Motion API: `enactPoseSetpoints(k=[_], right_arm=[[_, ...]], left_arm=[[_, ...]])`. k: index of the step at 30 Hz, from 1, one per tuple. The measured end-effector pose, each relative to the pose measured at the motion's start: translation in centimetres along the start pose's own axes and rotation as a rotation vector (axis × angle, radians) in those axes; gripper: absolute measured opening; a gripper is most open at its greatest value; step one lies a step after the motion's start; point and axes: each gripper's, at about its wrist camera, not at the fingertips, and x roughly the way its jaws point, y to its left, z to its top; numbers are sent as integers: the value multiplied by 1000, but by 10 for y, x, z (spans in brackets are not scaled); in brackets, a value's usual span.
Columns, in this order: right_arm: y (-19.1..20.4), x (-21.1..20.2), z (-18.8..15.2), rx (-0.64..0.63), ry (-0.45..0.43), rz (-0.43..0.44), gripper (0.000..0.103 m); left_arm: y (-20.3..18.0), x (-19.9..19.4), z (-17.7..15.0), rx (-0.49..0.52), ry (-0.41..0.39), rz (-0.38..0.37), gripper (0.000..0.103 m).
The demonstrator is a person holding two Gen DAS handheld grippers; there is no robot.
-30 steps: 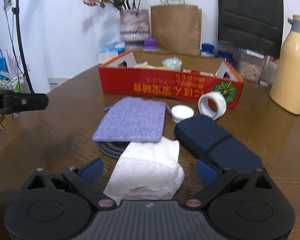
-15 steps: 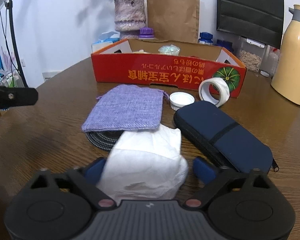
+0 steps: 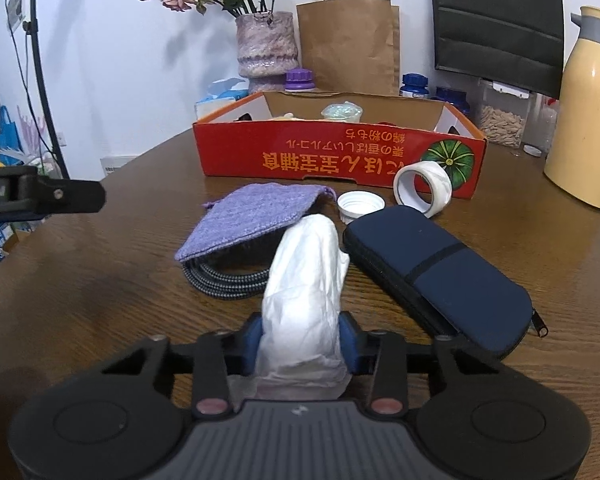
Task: Flip cup upright
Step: 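Grasp the purple drawstring pouch with the left tool while the right tool holds the tissue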
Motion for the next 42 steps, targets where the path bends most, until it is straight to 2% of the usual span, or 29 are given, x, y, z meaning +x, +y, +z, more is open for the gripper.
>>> enactPoseSetpoints(k=[17, 27, 42], right_arm=[[-22, -22, 9, 16, -96, -1, 34], [-40, -28, 31, 24, -173, -16, 34], [-68, -10, 69, 22, -230, -36, 34]], left_arm=[[-24, 9, 9, 17, 8, 1, 103], [-46, 24, 21, 32, 18, -10, 103], [-80, 67, 35, 33, 104, -22, 103]])
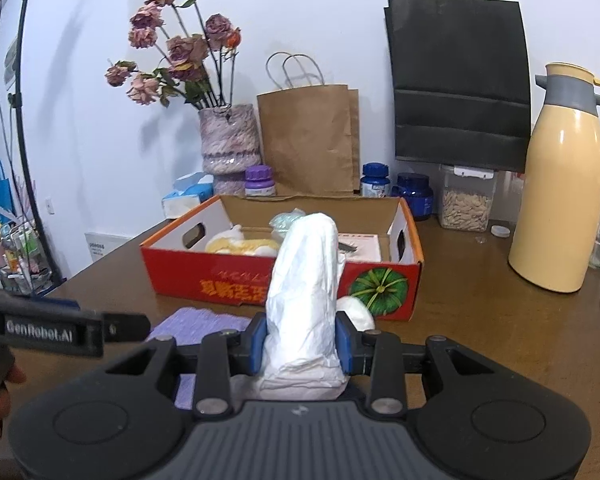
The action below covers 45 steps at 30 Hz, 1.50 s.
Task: Flip cup upright
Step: 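Grasp the purple drawstring pouch with the left tool while the right tool holds the tissue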
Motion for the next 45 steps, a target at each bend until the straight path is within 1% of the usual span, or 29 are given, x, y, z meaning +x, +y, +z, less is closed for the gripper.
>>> enactPoseSetpoints(k=[4, 8, 13, 19, 25, 30, 34, 37, 40, 41, 44, 45], right_arm=[[-15, 7, 0, 43, -11, -5, 34], [-30, 13, -7, 82, -2, -12, 34], [-40, 13, -11, 109, -7, -24, 34], [-38, 11, -16, 108, -5, -25, 34], [-36, 10, -17, 104, -9, -20, 34], [-34, 9, -18, 96, -10, -18, 34], [-34, 9, -18, 95, -9, -16, 34], [-34, 9, -18, 95, -8, -17, 34], [-34, 9, -19, 93, -8, -17, 34], [-34, 9, -19, 93, -8, -17, 34], [-33, 9, -19, 91, -8, -17, 34], [-34, 9, -19, 92, -8, -17, 34]], left_arm=[[-14, 17, 1, 10, 41, -6, 103], [-27, 32, -1, 21, 72, -11, 103], [-37, 49, -2, 21, 109, 0, 103], [-42, 57, -4, 37, 106, 47, 103], [-38, 56, -7, 14, 89, 35, 103], [-34, 53, -7, 2, 82, 52, 103], [-32, 60, -10, 2, 108, 62, 103], [-32, 61, -14, 3, 111, 61, 103], [-35, 61, -16, 17, 108, 56, 96], [-35, 60, -17, 19, 107, 53, 91], [-35, 58, -20, 34, 98, 68, 84], [-35, 57, -22, 42, 90, 68, 83]])
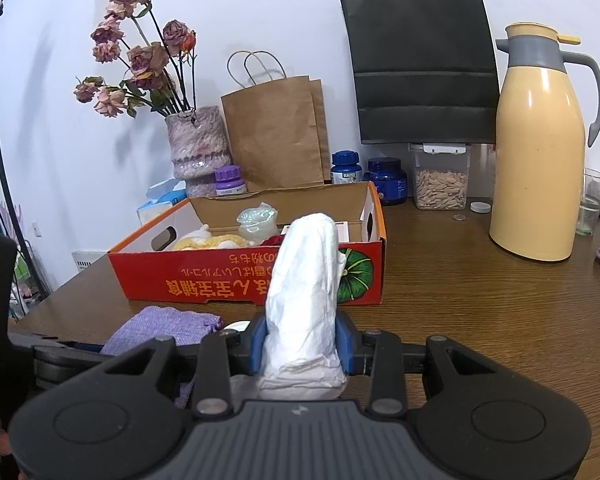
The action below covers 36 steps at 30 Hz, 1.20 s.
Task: Flip cup upright
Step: 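Grasp the purple drawstring pouch with the left tool while the right tool holds the tissue, then carry the purple pouch and white tissue over the red box with both tools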
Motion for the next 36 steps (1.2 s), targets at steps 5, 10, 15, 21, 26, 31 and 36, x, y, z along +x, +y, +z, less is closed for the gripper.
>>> enactPoseSetpoints(k=[5, 10, 15, 21, 26, 31, 36], right_arm=[[1, -1, -2, -2, -3, 2, 34], [1, -1, -2, -3, -3, 3, 35], [1, -1, -2, -3, -3, 2, 35], [0, 1, -2, -10, 0, -5, 35], [0, 2, -2, -13, -1, -9, 35], [6, 0, -2, -24, -3, -5, 35], [11, -3, 2, -21, -12, -1, 35]], left_arm=[[4, -10, -3, 4, -24, -2, 75], [8, -19, -5, 13, -38, -17, 57], [16, -28, -6, 8, -52, -35, 32], [28, -42, -6, -16, -86, -66, 22], [34, -54, -4, -12, -121, -64, 20], [40, -66, 1, -10, -161, -70, 19], [46, -75, 8, -15, -196, -76, 18]])
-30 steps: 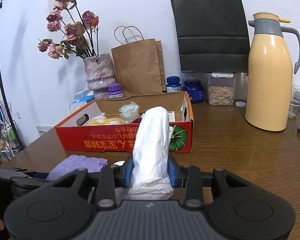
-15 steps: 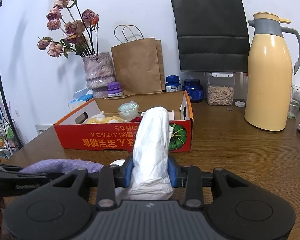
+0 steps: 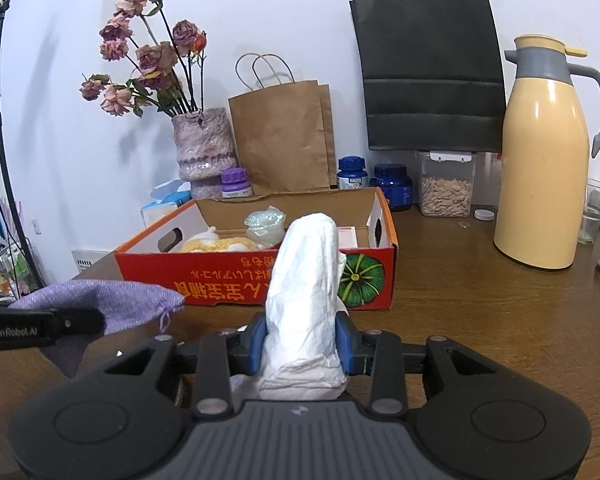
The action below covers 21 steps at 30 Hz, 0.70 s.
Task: Flip cup upright
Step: 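Carry the purple pouch and white tissue over the red box with both tools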
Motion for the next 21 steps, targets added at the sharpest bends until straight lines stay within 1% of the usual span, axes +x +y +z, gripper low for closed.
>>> enactPoseSetpoints(k=[13, 21], right_arm=[[28, 4, 28, -17, -40, 13, 35], [39, 15, 52, -7, -84, 13, 35]], left_arm=[[5, 0, 27, -28, -71, -47, 18], [5, 13, 50, -49, -112, -66, 18]])
